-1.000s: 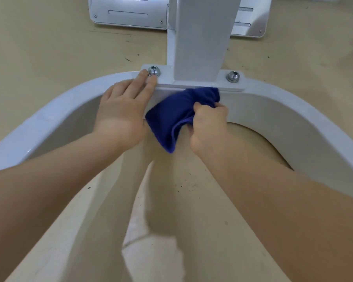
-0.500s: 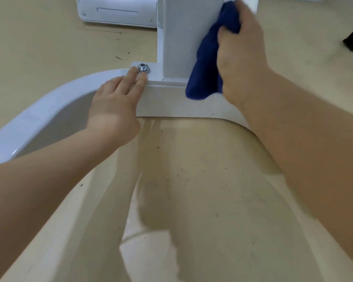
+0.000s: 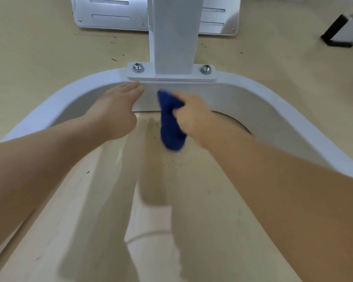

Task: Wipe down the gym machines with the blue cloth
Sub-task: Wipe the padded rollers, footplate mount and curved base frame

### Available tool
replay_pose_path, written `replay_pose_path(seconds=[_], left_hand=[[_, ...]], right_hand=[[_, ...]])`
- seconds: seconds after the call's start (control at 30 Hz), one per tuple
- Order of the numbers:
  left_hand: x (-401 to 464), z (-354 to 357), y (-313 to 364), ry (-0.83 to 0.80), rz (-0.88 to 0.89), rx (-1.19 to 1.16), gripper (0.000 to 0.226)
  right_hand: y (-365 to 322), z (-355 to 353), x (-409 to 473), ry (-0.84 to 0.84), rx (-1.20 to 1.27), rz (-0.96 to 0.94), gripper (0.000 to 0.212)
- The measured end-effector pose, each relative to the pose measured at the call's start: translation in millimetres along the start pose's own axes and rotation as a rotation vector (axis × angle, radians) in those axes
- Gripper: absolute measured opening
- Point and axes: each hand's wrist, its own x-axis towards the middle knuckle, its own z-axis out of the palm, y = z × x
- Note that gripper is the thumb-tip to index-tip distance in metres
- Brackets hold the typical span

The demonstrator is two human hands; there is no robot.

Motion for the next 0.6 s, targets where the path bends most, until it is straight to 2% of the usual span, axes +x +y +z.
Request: replay_pose_path(seconds=[0.07, 0.17, 0.23, 0.3, 0.4, 0.5, 0.6], left_hand=[[-22, 3, 1, -0.017, 0.028, -0.14, 0.07], [-57, -3, 3, -0.083, 0.045, -0.4, 0.06], [-79, -15, 7, -0.154, 0.094, -0.542, 0.05], [-101, -26, 13, -0.177, 0.165, -0.647, 0.038], [-127, -46, 27, -0.224, 0.136, -0.729, 0.021], [-151, -68, 48, -0.274, 0.092, -0.73, 0.023], [-179, -90, 76, -0.297, 0.172, -0.739, 0.029]], right_hand=[[1, 9, -33, -0.098, 0.05, -0.011, 0.037], [-2, 12, -75, -0.069, 0.343, 0.123, 0.034], [-12, 1, -100, -0.09, 0.498, 0.173, 0.021], [-21, -9, -129, -0.115, 0.471, 0.166, 0.012], [-39, -23, -171, -0.052, 0.413, 0.174, 0.026], [-53, -41, -214, 0.047, 0.373, 0.209, 0.032], [-71, -66, -256, 0.144, 0.279, 0.242, 0.019]])
